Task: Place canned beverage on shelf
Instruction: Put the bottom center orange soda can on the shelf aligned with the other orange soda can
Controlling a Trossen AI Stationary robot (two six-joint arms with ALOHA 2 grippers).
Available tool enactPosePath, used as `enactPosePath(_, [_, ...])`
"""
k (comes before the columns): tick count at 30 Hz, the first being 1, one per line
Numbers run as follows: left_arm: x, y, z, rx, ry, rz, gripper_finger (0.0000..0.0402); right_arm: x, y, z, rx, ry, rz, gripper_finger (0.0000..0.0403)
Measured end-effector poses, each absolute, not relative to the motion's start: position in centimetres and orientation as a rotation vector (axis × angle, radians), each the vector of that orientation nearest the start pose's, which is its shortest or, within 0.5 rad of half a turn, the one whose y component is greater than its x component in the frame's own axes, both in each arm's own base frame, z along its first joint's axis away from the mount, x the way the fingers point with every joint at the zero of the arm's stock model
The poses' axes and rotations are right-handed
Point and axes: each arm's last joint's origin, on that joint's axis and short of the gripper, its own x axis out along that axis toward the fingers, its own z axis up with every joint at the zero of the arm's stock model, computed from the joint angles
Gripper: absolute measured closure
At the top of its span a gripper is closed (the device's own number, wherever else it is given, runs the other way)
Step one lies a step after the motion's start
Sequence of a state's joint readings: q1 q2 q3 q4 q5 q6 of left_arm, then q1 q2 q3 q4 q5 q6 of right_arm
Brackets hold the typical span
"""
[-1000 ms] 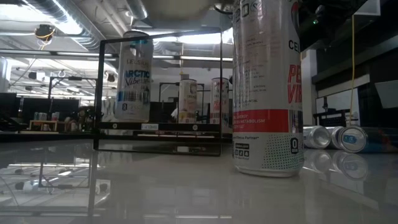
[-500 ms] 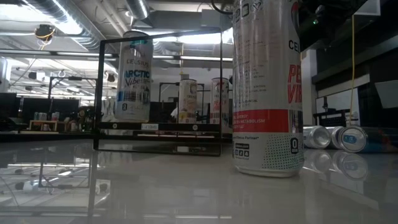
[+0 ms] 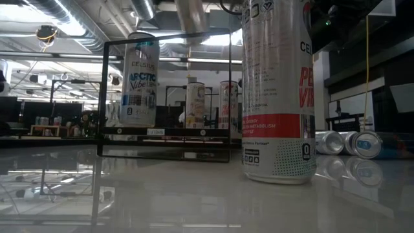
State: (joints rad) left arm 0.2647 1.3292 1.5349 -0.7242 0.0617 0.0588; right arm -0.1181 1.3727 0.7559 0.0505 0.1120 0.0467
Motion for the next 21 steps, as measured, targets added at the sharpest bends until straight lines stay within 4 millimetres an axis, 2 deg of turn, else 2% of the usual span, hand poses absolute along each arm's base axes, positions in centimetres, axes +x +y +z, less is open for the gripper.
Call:
enactPosePath(5, [26.6, 11.0, 40.4, -0.034, 0.580, 0.198, 0.0166, 28.2, -3.7, 21.8, 0.047, 0.562, -0.237, 0.0070])
enactPosePath(11, [28.1, 15.2, 37.1, -0.095, 0.676, 0.199, 0.0166, 28.2, -3.7, 21.8, 0.047, 0.562, -0.237, 0.0070])
enactPosePath(16, [29.6, 17.8, 33.9, -0.114, 0.770, 0.200, 0.0166, 28.2, -3.7, 21.8, 0.047, 0.562, -0.237, 0.0070])
enactPosePath(21, [30.6, 19.4, 31.2, -0.146, 0.852, 0.204, 0.0166, 28.2, -3.7, 21.8, 0.047, 0.562, -0.237, 0.0070])
